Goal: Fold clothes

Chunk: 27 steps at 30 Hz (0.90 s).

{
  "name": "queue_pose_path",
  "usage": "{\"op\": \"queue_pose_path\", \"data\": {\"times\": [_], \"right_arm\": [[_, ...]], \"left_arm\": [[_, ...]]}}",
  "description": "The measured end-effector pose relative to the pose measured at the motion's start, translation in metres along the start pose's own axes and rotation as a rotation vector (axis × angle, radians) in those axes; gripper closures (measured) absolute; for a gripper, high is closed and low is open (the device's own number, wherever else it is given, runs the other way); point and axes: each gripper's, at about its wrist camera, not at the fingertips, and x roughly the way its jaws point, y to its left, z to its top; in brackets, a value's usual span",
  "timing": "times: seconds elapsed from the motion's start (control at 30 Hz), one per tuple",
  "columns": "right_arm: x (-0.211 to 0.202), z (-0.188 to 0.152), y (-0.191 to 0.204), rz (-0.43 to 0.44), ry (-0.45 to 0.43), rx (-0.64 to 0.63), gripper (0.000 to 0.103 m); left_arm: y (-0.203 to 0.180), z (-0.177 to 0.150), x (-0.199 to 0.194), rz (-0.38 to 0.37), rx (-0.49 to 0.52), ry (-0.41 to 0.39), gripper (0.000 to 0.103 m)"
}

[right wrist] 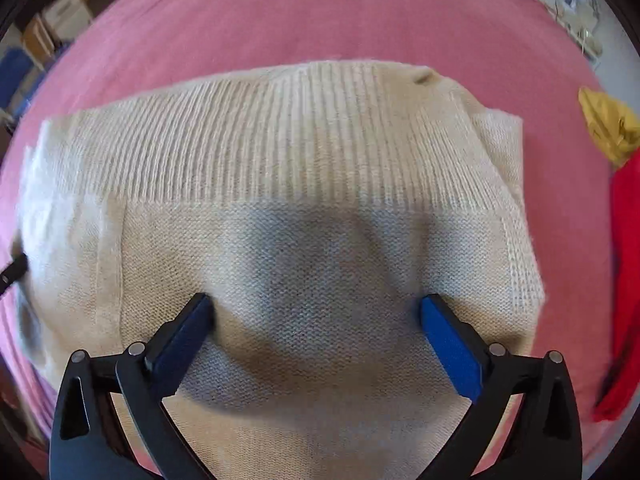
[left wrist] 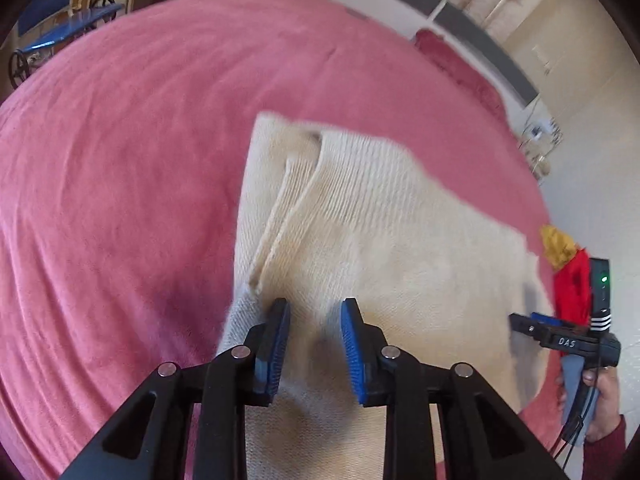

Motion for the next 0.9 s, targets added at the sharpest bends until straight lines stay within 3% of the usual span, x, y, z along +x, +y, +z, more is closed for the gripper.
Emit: {"op": "queue_pose_path", "data": {"times": [0.13,0.2,0.3,0.37,0.4,0.43,0.47,0.53,0.6,0.7,0.77,0.83,0.9], "right_arm": [[-0.034,0.031,0.018,0.048,-0.124,-0.012,0.000],[-0.045,0.050,0.030,0.072,-0.166,-0.030,0.000],[-0.031,0.089,-0.013,0.048,-0.148,-0.029,0.000],[-0.007,0.112,-0.030,0.010,-0.109,-0.017,0.000],[0.009,0.116,-0.042,-0.041,-0.079,-0.021,0.000],[0.025,0.119,-0.053,-0.103,-0.041,-0.021,0.000],[0.037,0.120,-0.064,-0.105,-0.011,0.000,0.000],[0.040,0.120,-0.077,-0.013,-0.019,0.070,0.000],[0.034,0.124,-0.074,0.010,-0.035,0.076,0.000],[0.015,0.132,-0.057,0.004,-0.104,0.034,0.000],[0.003,0.138,-0.041,0.045,-0.146,0.012,0.000],[-0.004,0.142,-0.023,0.098,-0.171,-0.010,0.000],[-0.003,0.149,-0.001,0.112,-0.181,-0.062,0.000]], "left_arm": [[-0.016,0.028,-0.026,-0.091,-0.010,-0.125,0.075],[-0.031,0.044,-0.009,-0.079,0.005,-0.117,0.074],[-0.033,0.064,0.012,-0.053,0.016,-0.060,0.074],[-0.034,0.077,0.041,0.026,0.069,0.011,0.074],[-0.032,0.076,0.055,0.152,0.102,0.047,0.075],[-0.026,0.072,0.064,0.223,0.107,0.064,0.076],[-0.019,0.069,0.065,0.206,0.100,0.056,0.075],[-0.009,0.065,0.051,0.193,0.063,0.010,0.076],[0.000,0.065,0.031,0.062,-0.005,-0.043,0.076],[0.009,0.072,0.021,0.045,-0.056,-0.065,0.076],[0.010,0.079,0.027,0.070,-0.059,-0.055,0.076],[-0.001,0.085,0.031,0.011,-0.036,-0.036,0.075],[-0.019,0.086,0.037,0.018,0.022,-0.044,0.075]]}}
